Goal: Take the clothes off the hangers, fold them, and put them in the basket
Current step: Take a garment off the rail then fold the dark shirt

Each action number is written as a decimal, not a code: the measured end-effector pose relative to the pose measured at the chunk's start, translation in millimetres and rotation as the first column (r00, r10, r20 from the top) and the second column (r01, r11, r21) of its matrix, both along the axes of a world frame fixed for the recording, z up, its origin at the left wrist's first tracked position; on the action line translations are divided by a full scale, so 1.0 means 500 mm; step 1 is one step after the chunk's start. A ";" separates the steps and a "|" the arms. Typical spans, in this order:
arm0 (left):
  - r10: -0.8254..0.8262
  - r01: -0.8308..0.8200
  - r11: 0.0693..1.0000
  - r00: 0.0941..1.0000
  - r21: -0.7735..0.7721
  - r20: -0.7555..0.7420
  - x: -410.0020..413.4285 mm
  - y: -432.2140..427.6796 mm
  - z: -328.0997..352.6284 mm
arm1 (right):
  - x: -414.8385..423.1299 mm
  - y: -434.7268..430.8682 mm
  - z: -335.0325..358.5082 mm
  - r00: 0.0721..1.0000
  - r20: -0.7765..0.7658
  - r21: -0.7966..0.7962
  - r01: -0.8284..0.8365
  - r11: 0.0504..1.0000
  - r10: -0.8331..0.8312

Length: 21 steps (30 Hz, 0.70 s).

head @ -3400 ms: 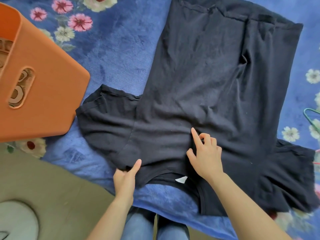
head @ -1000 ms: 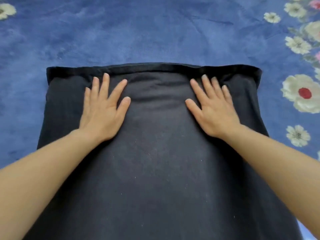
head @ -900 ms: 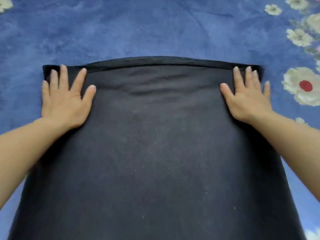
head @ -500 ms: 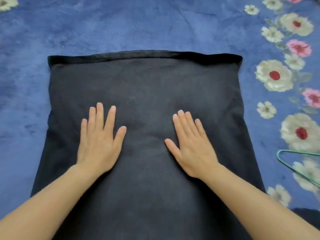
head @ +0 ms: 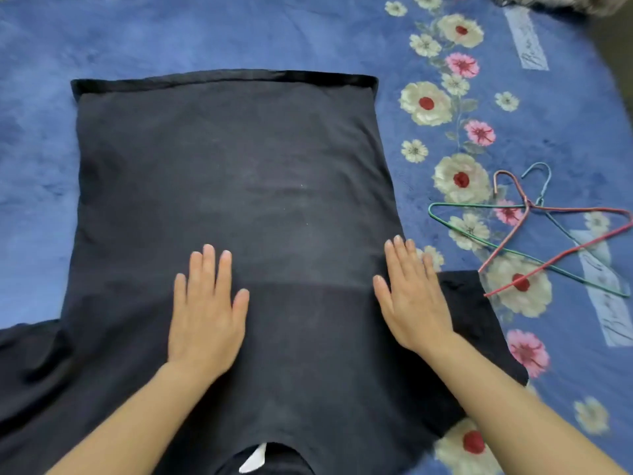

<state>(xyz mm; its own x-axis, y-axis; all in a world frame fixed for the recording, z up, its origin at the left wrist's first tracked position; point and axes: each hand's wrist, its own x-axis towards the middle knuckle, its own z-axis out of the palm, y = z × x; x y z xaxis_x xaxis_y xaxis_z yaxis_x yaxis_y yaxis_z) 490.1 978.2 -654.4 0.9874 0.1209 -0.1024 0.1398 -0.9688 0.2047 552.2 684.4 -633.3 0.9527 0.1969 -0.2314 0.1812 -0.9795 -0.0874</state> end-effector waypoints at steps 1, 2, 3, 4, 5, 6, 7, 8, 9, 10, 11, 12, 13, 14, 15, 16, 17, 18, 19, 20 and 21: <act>-0.059 0.058 0.998 0.998 -0.033 -0.035 -0.034 -0.061 -0.006 | -0.044 -0.012 -0.008 0.998 -0.041 -0.010 -0.037 0.999 0.037; -0.100 0.097 0.994 0.993 -0.060 -0.059 -0.066 -0.117 -0.014 | -0.084 -0.032 -0.016 0.996 -0.084 -0.029 -0.039 0.999 0.037; -0.123 0.117 0.990 0.989 -0.081 -0.082 -0.095 -0.166 -0.021 | -0.119 -0.057 -0.022 0.992 -0.125 -0.047 -0.004 0.999 -0.002; -0.133 0.124 0.988 0.986 -0.094 -0.105 -0.121 -0.206 -0.026 | -0.148 -0.087 -0.025 0.986 -0.151 -0.067 0.063 0.996 -0.073; -0.149 0.136 0.986 0.981 -0.099 -0.128 -0.145 -0.239 -0.029 | -0.170 -0.120 -0.028 0.975 -0.162 -0.083 0.140 0.987 -0.152; -0.181 0.167 0.980 0.974 -0.104 -0.140 -0.167 -0.269 -0.030 | -0.185 -0.154 -0.028 0.955 -0.182 -0.096 0.219 0.971 -0.234; -0.231 0.216 0.970 0.962 -0.115 -0.146 -0.191 -0.300 -0.028 | -0.198 -0.188 -0.024 0.934 -0.184 -0.109 0.291 0.951 -0.307; -0.289 0.270 0.954 0.944 -0.133 -0.159 -0.212 -0.326 -0.027 | -0.206 -0.214 -0.017 0.916 -0.168 -0.110 0.351 0.930 -0.365; -0.341 0.314 0.935 0.923 -0.163 -0.176 -0.232 -0.356 -0.023 | -0.214 -0.241 -0.007 0.895 -0.143 -0.090 0.414 0.906 -0.423; -0.377 0.344 0.920 0.907 -0.190 -0.186 -0.246 -0.380 -0.020 | -0.216 -0.264 -0.003 0.860 -0.125 -0.032 0.495 0.868 -0.495; -0.399 0.360 0.909 0.897 -0.211 -0.189 -0.257 -0.404 -0.018 | -0.212 -0.288 0.005 0.800 -0.135 0.050 0.595 0.802 -0.585; -0.415 0.369 0.901 0.887 -0.229 -0.202 -0.264 -0.428 -0.015 | -0.204 -0.311 0.011 0.727 -0.178 0.141 0.686 0.713 -0.664; -0.432 0.381 0.893 0.876 -0.239 -0.217 -0.268 -0.451 -0.010 | -0.192 -0.329 0.015 0.675 -0.227 0.221 0.738 0.638 -0.702; -0.451 0.399 0.884 0.865 -0.242 -0.221 -0.270 -0.475 -0.005 | -0.181 -0.343 0.017 0.660 -0.254 0.283 0.749 0.598 -0.707; -0.470 0.418 0.875 0.856 -0.245 -0.217 -0.270 -0.499 0.003 | -0.169 -0.350 0.022 0.665 -0.278 0.322 0.745 0.585 -0.694; -0.474 0.422 0.872 0.854 -0.248 -0.214 -0.267 -0.524 0.011 | -0.160 -0.351 0.028 0.669 -0.318 0.346 0.742 0.574 -0.672; -0.456 0.402 0.880 0.863 -0.251 -0.216 -0.259 -0.543 0.019 | -0.150 -0.352 0.027 0.663 -0.377 0.361 0.748 0.556 -0.647; -0.419 0.364 0.898 0.880 -0.246 -0.226 -0.249 -0.558 0.022 | -0.141 -0.350 0.026 0.647 -0.448 0.382 0.762 0.522 -0.617; -0.371 0.311 0.916 0.897 -0.255 -0.240 -0.235 -0.569 0.029 | -0.134 -0.348 0.026 0.625 -0.510 0.396 0.781 0.483 -0.592; -0.324 0.258 0.929 0.913 -0.264 -0.246 -0.218 -0.573 0.037 | -0.127 -0.350 0.029 0.617 -0.546 0.422 0.787 0.450 -0.566; -0.296 0.226 0.936 0.920 -0.271 -0.256 -0.204 -0.578 0.046 | -0.122 -0.360 0.038 0.618 -0.563 0.450 0.786 0.423 -0.549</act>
